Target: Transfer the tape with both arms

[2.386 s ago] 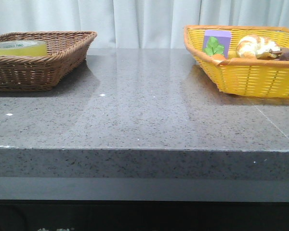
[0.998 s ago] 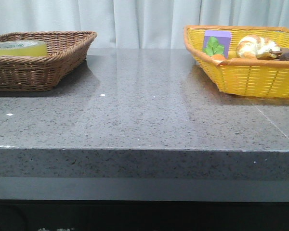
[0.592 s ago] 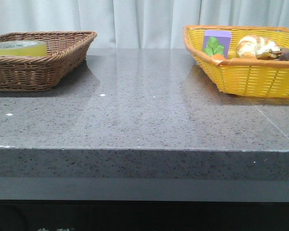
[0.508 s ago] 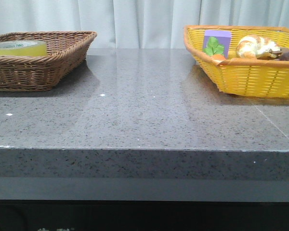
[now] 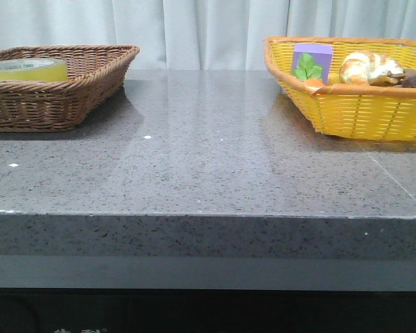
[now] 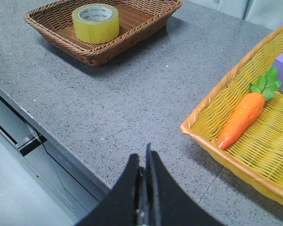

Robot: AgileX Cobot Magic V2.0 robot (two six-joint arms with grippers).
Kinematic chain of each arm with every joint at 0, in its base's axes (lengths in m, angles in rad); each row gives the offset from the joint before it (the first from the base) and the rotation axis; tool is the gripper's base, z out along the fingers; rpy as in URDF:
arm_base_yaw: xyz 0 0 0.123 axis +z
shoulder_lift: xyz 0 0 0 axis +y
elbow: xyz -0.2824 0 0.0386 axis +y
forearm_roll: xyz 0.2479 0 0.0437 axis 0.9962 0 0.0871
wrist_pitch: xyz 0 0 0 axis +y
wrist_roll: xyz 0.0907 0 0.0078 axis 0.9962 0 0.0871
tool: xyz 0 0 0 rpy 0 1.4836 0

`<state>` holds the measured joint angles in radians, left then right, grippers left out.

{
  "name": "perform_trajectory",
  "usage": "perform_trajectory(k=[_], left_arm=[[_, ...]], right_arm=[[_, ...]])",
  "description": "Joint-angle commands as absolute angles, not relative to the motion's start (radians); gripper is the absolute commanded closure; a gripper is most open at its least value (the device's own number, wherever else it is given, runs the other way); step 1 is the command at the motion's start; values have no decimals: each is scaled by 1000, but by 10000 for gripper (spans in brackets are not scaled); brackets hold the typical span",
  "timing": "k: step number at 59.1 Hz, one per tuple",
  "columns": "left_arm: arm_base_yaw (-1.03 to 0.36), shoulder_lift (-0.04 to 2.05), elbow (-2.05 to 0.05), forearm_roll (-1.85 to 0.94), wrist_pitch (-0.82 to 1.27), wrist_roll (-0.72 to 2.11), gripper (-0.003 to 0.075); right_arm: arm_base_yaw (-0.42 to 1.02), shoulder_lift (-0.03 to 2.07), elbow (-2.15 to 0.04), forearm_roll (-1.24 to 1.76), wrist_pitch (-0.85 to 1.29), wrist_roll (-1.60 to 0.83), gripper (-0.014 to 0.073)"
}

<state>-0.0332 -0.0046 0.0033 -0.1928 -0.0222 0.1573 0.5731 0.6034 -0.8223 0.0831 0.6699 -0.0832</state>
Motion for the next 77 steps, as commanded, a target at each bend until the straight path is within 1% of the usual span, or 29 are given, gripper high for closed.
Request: perform_trajectory(k=[1,10,18,77], left_arm=[[-33,-21,10,-202,-105,158,741],[-33,-21,10,-194,-86,158,741],[-33,-21,10,-94,-84,112,741],[-33,-21,10,-107,-84,110,741]], right_arm=[[568,603,-845,89,595,-87,662],[568,603,-845,89,595,-87,662],[568,603,-845,89,595,-87,662],[567,597,-837,70,575,-87,662]])
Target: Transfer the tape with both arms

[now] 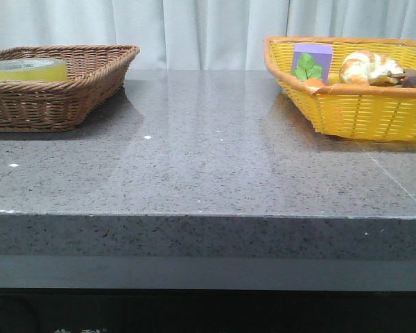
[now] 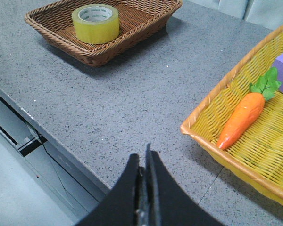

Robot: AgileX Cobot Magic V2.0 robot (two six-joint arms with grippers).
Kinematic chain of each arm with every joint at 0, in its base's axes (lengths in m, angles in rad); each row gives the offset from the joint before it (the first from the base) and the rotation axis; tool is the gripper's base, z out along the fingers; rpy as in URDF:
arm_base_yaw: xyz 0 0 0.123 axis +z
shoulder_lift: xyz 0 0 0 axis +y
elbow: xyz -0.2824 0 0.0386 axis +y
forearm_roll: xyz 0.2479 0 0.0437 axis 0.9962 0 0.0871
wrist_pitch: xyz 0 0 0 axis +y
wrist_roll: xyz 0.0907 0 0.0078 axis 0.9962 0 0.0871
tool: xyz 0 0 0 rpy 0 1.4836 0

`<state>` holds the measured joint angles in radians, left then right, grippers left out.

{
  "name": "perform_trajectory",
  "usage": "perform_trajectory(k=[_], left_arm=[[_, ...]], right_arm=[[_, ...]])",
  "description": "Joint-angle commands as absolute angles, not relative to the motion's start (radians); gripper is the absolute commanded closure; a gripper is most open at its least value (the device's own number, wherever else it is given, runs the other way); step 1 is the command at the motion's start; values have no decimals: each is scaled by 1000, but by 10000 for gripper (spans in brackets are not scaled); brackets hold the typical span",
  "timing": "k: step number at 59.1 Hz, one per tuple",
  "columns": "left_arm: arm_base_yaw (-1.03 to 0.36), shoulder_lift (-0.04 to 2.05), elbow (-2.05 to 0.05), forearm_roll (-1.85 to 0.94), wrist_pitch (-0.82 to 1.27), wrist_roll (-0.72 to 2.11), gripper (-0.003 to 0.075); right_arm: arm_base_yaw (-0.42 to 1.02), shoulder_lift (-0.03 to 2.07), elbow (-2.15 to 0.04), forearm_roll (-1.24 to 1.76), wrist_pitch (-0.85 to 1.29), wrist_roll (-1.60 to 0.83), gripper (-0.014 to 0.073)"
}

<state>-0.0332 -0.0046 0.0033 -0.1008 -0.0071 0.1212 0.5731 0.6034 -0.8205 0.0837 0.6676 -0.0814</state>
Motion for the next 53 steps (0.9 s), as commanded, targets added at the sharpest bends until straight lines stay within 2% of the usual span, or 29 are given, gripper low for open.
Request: perform_trajectory(k=[1,16,29,38,53], left_arm=[[-33,-21,10,-107,-84,110,741],[-33,-21,10,-107,-84,110,741],[-33,-21,10,-107,-84,110,741],[-33,-21,10,-107,-84,110,741],[-33,-21,10,-107,-84,110,741]], right_arm=[[557,588,-831,57,567,-87,662],[275,404,-549,36,213,-87,662],[105,198,-264,36,-12,-87,662],[50,96,-129,36,-72,-87,662],[49,-32,20,36,-87,-87,662]])
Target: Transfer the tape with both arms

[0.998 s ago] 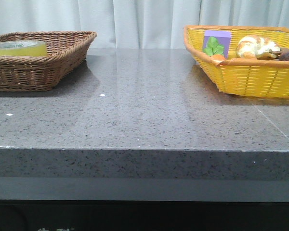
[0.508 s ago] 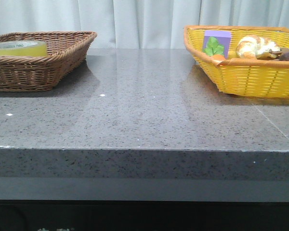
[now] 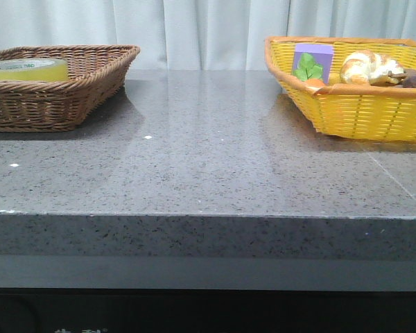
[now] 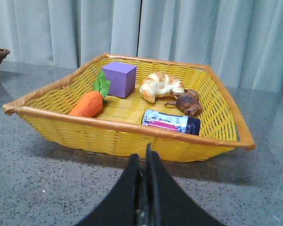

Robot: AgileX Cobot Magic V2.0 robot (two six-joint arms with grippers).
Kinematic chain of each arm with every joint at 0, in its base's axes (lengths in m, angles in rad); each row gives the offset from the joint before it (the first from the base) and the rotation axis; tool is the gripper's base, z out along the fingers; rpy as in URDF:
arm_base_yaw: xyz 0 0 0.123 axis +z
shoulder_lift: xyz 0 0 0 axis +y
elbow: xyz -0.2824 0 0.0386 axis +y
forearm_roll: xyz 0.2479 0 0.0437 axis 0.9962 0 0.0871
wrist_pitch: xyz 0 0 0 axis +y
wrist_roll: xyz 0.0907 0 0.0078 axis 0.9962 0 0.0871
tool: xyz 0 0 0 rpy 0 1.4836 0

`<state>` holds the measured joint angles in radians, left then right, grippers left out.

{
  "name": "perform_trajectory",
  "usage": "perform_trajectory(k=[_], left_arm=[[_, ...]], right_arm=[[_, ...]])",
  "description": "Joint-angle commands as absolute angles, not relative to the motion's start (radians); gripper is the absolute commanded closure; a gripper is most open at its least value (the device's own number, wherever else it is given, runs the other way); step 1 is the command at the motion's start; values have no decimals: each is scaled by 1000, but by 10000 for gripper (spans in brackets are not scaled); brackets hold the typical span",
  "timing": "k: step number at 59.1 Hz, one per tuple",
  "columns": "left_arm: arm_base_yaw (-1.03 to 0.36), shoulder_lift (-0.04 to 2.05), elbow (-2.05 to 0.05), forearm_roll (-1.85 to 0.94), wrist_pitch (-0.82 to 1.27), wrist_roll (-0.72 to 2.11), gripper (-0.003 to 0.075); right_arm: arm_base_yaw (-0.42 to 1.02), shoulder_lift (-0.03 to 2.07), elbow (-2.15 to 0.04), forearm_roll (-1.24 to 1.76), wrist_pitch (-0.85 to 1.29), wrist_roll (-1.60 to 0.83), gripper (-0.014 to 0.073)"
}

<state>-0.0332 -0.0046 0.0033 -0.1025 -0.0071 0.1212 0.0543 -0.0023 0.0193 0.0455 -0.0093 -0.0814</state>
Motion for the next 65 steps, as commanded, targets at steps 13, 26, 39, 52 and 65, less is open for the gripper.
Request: perform_trajectory(k=[13,26,39,52,65], left_arm=[[-33,-21,10,-107,-82,110,741],[-33,-21,10,-107,-82,110,741],[-33,-21,10,-107,-82,110,741],[-33,-21,10,-107,-82,110,741],[-33,-21,10,-107,-82,110,741]], right_arm=[[49,-33,20,36,-88,-87,662],[49,-33,20,36,-88,-87,662],[49,-34,20,85,-140,-60,662],[41,-34,20,50,-168,-34,662],[36,-34,21,52,-113,-31,662]])
